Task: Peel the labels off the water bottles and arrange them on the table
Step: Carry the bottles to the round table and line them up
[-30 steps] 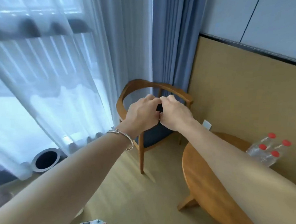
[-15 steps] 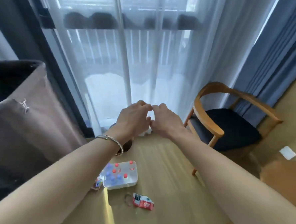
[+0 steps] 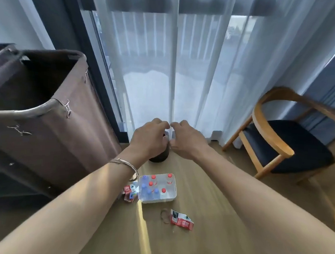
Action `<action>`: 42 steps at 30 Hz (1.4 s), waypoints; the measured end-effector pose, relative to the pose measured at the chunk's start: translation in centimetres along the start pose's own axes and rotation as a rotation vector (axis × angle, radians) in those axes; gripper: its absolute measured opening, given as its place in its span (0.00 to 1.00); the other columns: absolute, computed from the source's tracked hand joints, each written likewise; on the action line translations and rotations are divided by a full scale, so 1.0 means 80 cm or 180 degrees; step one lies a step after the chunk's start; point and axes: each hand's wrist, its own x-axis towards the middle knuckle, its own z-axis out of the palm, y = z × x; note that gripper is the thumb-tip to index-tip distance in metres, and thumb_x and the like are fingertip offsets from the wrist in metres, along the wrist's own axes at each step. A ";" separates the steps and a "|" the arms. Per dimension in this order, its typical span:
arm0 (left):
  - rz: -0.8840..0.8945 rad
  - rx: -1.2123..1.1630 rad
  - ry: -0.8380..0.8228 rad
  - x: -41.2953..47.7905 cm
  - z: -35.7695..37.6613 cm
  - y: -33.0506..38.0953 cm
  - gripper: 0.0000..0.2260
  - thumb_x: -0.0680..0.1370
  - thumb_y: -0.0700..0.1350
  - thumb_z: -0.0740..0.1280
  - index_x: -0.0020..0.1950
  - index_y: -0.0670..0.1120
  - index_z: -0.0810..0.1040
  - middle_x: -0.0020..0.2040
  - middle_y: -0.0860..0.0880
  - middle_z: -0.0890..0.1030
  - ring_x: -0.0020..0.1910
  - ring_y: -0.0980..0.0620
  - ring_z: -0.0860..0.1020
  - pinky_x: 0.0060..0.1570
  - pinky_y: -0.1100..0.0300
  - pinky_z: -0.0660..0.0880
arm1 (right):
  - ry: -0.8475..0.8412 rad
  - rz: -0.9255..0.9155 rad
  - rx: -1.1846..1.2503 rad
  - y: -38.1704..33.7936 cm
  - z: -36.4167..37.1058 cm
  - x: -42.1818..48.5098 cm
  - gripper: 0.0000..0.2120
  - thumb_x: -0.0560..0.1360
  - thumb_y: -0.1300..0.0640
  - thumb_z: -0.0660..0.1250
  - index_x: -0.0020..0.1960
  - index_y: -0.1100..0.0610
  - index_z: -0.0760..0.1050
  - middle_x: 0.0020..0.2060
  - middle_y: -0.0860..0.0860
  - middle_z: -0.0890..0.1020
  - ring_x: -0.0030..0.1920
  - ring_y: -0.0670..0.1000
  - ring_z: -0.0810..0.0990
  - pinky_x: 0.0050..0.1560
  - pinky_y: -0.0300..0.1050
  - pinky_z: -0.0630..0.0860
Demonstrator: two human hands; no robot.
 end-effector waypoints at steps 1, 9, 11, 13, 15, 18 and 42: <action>-0.0044 0.0009 -0.0040 0.007 0.002 -0.004 0.18 0.81 0.46 0.61 0.71 0.51 0.71 0.71 0.51 0.71 0.66 0.49 0.72 0.57 0.54 0.70 | -0.0046 0.0013 -0.0023 0.002 0.003 0.008 0.24 0.80 0.53 0.57 0.75 0.55 0.61 0.68 0.55 0.68 0.64 0.59 0.74 0.60 0.54 0.70; -0.0432 0.0137 -0.0084 0.081 0.046 -0.030 0.18 0.80 0.46 0.62 0.71 0.50 0.70 0.69 0.50 0.73 0.64 0.48 0.74 0.58 0.51 0.72 | -0.0329 -0.0329 0.0038 0.043 0.044 0.113 0.21 0.80 0.54 0.56 0.73 0.54 0.65 0.66 0.55 0.70 0.64 0.59 0.73 0.56 0.52 0.72; -0.0527 0.0119 -0.0118 0.101 0.064 -0.038 0.19 0.80 0.46 0.61 0.72 0.50 0.70 0.69 0.50 0.73 0.64 0.48 0.74 0.58 0.51 0.72 | -0.0429 -0.0351 0.0016 0.054 0.058 0.136 0.22 0.80 0.55 0.56 0.73 0.55 0.64 0.68 0.56 0.69 0.65 0.59 0.73 0.57 0.52 0.73; -0.0589 0.0115 -0.0127 0.117 0.083 -0.050 0.19 0.81 0.46 0.61 0.72 0.50 0.70 0.69 0.49 0.73 0.64 0.48 0.74 0.57 0.51 0.72 | -0.0521 -0.0375 -0.0005 0.062 0.075 0.155 0.23 0.80 0.55 0.57 0.74 0.56 0.63 0.68 0.57 0.68 0.65 0.59 0.73 0.58 0.53 0.73; -0.0599 0.0126 -0.0213 0.132 0.104 -0.063 0.19 0.80 0.46 0.61 0.72 0.50 0.70 0.69 0.50 0.73 0.64 0.48 0.74 0.56 0.52 0.72 | -0.0611 -0.0364 -0.0018 0.069 0.096 0.173 0.23 0.80 0.55 0.58 0.73 0.57 0.63 0.67 0.57 0.68 0.64 0.60 0.73 0.57 0.53 0.74; -0.0514 0.0175 -0.0368 0.154 0.141 -0.087 0.18 0.81 0.46 0.61 0.71 0.50 0.70 0.68 0.49 0.73 0.63 0.47 0.74 0.56 0.52 0.72 | -0.0604 -0.0235 0.0033 0.081 0.130 0.197 0.21 0.79 0.56 0.58 0.72 0.57 0.64 0.66 0.57 0.69 0.62 0.60 0.74 0.57 0.53 0.74; -0.1080 0.0122 -0.1532 0.195 0.650 -0.386 0.18 0.77 0.51 0.64 0.67 0.55 0.74 0.62 0.51 0.79 0.60 0.46 0.77 0.50 0.58 0.69 | -0.1417 0.0404 -0.0157 0.198 0.725 0.373 0.21 0.79 0.55 0.60 0.71 0.57 0.68 0.64 0.56 0.73 0.65 0.58 0.71 0.61 0.50 0.72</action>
